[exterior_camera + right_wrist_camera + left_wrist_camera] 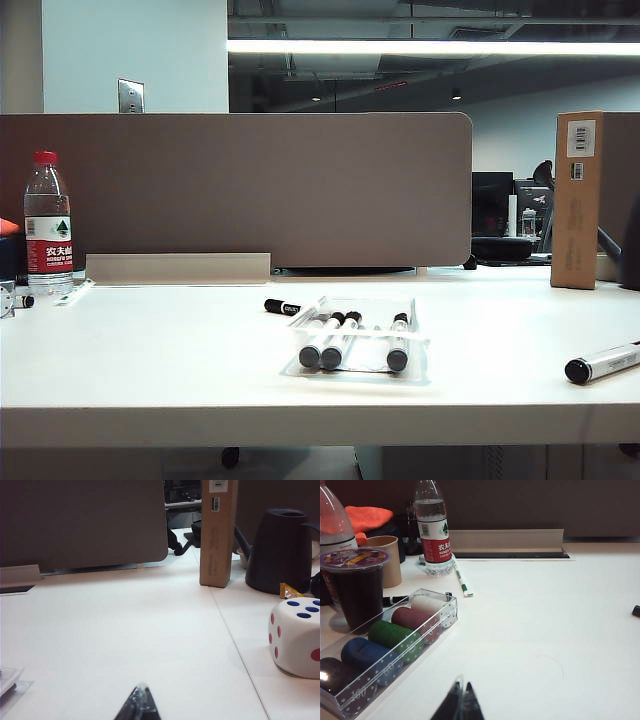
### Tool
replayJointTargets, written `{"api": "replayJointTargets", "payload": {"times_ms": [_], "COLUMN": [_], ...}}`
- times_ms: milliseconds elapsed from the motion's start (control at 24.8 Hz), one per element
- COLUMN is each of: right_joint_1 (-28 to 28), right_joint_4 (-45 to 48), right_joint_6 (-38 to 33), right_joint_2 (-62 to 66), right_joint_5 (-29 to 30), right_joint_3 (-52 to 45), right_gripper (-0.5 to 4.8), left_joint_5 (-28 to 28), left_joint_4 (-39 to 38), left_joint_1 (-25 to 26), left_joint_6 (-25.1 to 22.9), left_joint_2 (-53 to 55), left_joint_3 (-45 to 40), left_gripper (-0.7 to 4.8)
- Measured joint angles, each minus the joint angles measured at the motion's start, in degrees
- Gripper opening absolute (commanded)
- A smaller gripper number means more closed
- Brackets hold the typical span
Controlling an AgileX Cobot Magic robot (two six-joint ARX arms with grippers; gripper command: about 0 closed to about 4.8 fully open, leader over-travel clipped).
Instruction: Pick up the markers scattered on the table and put them into the packaging box, making sure the markers fit the shape of the box's grooves.
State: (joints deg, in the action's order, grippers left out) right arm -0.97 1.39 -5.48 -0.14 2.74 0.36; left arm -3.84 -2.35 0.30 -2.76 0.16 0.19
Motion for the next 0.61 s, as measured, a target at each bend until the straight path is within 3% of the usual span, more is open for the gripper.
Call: {"api": "replayJointTargets", "payload": {"times_ms": [444,605], "right_joint_1": [0.0,0.0], "right_joint_4": [0.0,0.31], "right_joint_6": [0.0,-5.68], "right_joint_2": [0.0,0.0], "right_joint_5": [0.0,-0.07], "right_joint_3": [0.0,0.0], "right_gripper": [-0.06,-0.06], "left_joint_5": [0.02,1.49], "left_joint_4": [0.24,1.88], "left_joint_1": [0.0,0.0], "left_joint_6": [0.0,1.64], "left_joint_2": [0.0,0.0], "left_joint_3": [0.0,-0.02], "left_gripper": [-0.04,-0.04]}}
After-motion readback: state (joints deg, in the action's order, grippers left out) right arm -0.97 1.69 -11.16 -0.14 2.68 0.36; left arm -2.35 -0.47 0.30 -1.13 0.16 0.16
